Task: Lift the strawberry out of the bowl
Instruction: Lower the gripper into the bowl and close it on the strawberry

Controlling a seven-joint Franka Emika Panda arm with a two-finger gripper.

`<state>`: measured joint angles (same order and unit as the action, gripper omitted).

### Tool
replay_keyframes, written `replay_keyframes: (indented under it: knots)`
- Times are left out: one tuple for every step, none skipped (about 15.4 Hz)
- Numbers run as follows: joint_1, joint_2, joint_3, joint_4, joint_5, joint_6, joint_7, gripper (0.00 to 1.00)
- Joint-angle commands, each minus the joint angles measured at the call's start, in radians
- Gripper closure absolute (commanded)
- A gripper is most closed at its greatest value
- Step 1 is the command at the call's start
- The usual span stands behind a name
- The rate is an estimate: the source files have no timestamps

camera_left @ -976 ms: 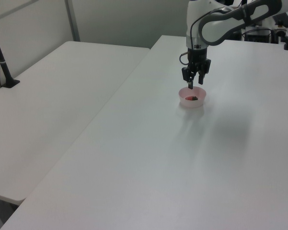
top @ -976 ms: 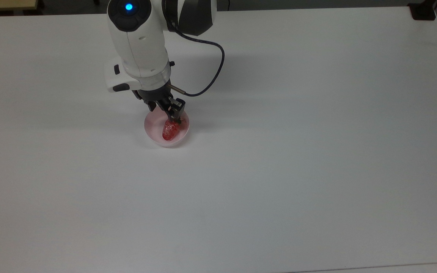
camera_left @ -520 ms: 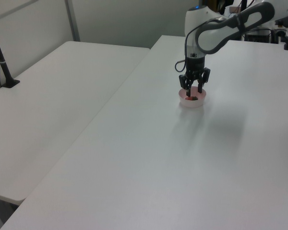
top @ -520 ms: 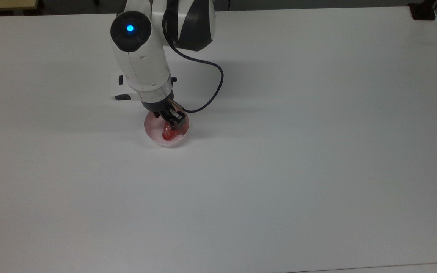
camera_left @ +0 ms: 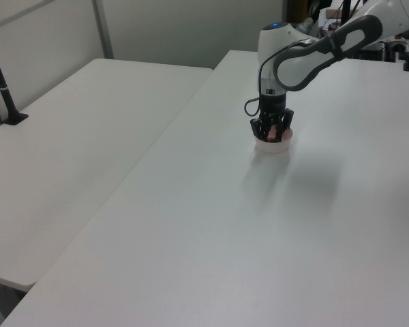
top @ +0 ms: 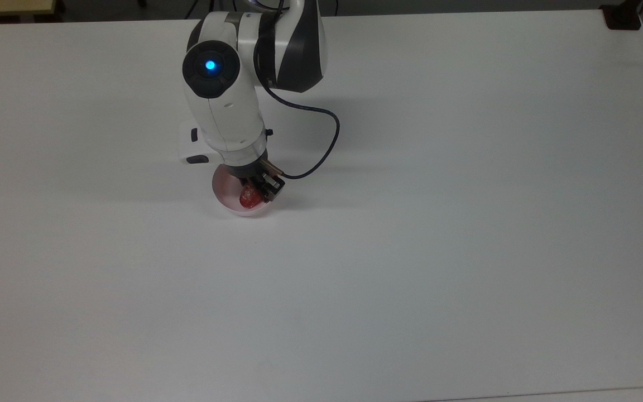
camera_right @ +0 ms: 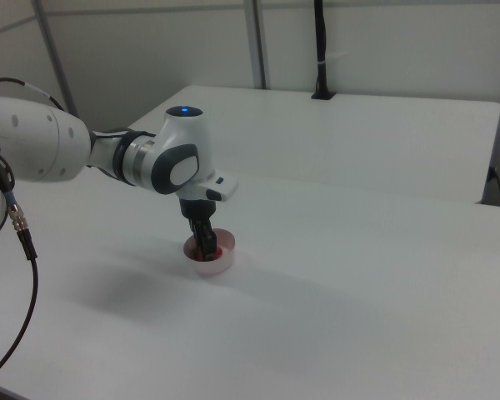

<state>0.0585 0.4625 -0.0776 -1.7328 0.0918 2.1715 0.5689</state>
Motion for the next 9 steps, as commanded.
replay_keyframes:
  knots:
    - [0.004, -0.01, -0.001, -0.01, 0.019, 0.013, 0.0, 0.69]
    - [0.003, -0.016, -0.001, -0.008, 0.019, 0.011, -0.001, 0.7]
    - [0.001, -0.021, -0.001, -0.007, 0.019, 0.01, -0.001, 0.7]
    - [0.0, -0.025, -0.001, -0.007, 0.019, 0.008, -0.001, 0.7]
    - [-0.006, -0.039, -0.001, -0.004, 0.019, -0.004, -0.003, 0.7]
    - [-0.014, -0.056, -0.001, -0.002, 0.019, -0.033, -0.01, 0.7]
    - [-0.026, -0.08, -0.001, -0.001, 0.019, -0.067, -0.03, 0.7]
    - [-0.038, -0.106, 0.001, -0.001, 0.019, -0.093, -0.058, 0.7]
    - [-0.051, -0.129, 0.001, 0.001, 0.019, -0.128, -0.091, 0.7]
